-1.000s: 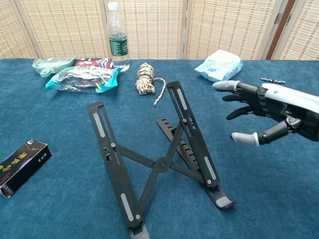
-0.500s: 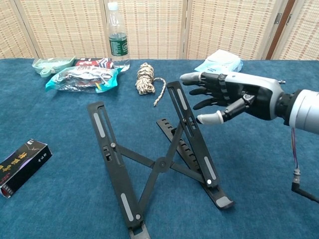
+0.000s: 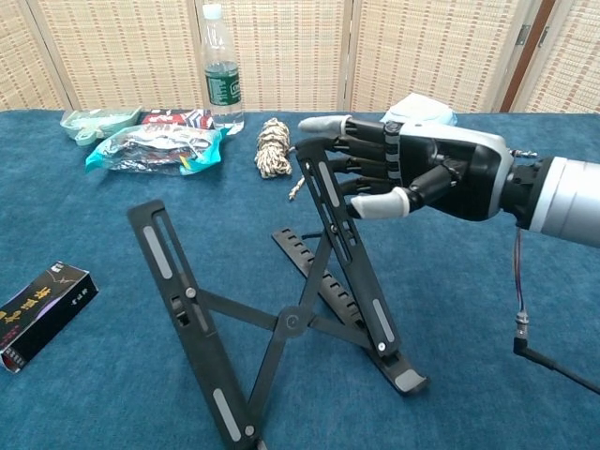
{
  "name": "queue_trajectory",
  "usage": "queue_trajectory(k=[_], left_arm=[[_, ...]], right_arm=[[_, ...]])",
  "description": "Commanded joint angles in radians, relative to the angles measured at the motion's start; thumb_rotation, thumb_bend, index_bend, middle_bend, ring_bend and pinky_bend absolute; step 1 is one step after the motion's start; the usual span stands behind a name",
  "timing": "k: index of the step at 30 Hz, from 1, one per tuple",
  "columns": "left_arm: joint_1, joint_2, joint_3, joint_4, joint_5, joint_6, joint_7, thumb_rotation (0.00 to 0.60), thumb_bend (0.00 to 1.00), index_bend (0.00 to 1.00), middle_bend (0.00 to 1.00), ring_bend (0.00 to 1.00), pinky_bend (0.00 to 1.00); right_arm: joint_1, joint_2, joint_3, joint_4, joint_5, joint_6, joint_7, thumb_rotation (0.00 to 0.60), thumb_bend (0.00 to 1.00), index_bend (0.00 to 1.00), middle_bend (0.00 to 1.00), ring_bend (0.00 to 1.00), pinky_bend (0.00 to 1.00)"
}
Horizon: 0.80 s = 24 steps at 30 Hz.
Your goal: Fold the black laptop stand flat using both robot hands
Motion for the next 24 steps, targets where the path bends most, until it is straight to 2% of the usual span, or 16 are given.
queue_trajectory(k=[1, 12, 24], left_arm=[[-0.018, 0.005, -0.001, 0.005, 0.005, -0.021, -0.014, 0.600, 0.32, 0.10, 0.12, 0.10, 0.00], [-0.072, 0.020, 0.010, -0.014, 0.043, -0.081, -0.041, 0.600, 0.32, 0.14, 0.13, 0.10, 0.00], [-0.081, 0.008, 0.020, -0.026, 0.051, -0.084, -0.027, 0.600, 0.32, 0.14, 0.14, 0.10, 0.00]], right_arm=[[-0.008, 0.039, -0.049, -0.025, -0.059, 0.076, 0.028, 0.600, 0.07, 0.00, 0.11, 0.12, 0.21], [-0.050, 0.139, -0.143, -0.125, -0.146, 0.233, -0.042, 0.600, 0.07, 0.00, 0.11, 0.12, 0.23], [-0.104, 0.178, -0.231, -0.155, -0.180, 0.305, -0.113, 0.600, 0.07, 0.00, 0.11, 0.12, 0.24]])
